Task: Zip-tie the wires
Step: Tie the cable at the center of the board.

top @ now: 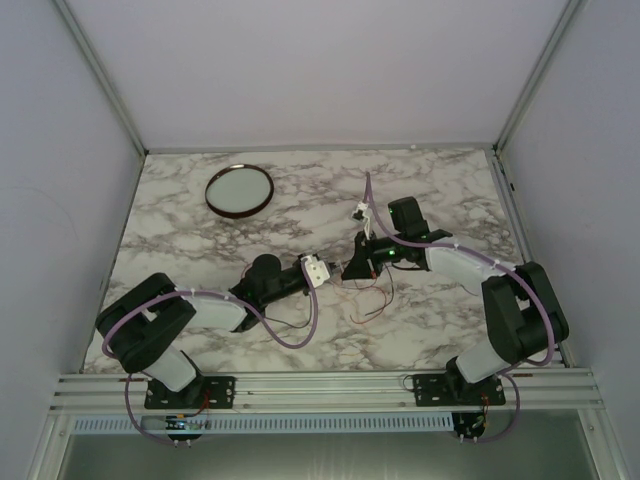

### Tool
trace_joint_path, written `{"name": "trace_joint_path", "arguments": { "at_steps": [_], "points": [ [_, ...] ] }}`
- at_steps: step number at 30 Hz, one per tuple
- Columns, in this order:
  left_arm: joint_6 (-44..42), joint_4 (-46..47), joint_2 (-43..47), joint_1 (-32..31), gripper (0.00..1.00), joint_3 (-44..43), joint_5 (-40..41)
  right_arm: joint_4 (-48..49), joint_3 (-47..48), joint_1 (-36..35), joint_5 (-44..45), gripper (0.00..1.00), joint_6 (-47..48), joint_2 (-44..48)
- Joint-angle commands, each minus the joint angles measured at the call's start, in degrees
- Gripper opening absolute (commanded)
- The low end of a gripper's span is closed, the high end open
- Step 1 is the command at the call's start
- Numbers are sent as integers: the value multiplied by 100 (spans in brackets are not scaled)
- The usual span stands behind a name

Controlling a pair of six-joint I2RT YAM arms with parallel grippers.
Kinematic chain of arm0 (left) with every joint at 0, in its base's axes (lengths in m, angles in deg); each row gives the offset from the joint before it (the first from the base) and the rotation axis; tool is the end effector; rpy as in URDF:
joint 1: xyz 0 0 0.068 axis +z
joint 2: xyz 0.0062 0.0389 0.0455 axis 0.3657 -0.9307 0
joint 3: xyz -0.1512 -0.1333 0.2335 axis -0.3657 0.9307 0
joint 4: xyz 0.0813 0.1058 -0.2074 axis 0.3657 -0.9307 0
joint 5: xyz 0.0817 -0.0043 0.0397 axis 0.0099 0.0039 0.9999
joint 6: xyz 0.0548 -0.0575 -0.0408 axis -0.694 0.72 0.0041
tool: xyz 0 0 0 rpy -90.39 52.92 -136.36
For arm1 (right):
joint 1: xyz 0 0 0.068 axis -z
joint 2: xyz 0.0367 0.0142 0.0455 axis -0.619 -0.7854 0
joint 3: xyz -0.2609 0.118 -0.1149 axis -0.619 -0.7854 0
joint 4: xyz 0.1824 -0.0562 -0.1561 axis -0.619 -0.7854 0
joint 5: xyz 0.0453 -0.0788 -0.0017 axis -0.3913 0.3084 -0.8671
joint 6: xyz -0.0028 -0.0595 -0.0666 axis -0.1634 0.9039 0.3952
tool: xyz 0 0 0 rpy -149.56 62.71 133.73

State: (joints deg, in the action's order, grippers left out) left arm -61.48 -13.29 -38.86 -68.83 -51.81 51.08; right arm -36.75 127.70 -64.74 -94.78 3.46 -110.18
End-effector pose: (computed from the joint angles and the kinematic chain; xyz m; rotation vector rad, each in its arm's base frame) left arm 0.2050 -0.2561 0.2352 1.1248 1.1547 -0.5310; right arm 0.2399 0.1945 0.2303 -0.9657 2.1514 1.4315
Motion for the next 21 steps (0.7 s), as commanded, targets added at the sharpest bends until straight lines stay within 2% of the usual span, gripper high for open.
{"name": "trace_joint_path", "arguments": {
  "at_steps": [1, 13, 21],
  "points": [
    [-94, 282, -44, -35, 0, 31, -79, 185, 68, 91, 5, 0, -31, 220],
    [-140, 133, -64, -44, 0, -48, -122, 222, 188, 110, -51, 0, -62, 159],
    [37, 220, -32, -44, 0, -83, -5, 185, -219, 106, -168, 0, -108, 367]
  ]
}}
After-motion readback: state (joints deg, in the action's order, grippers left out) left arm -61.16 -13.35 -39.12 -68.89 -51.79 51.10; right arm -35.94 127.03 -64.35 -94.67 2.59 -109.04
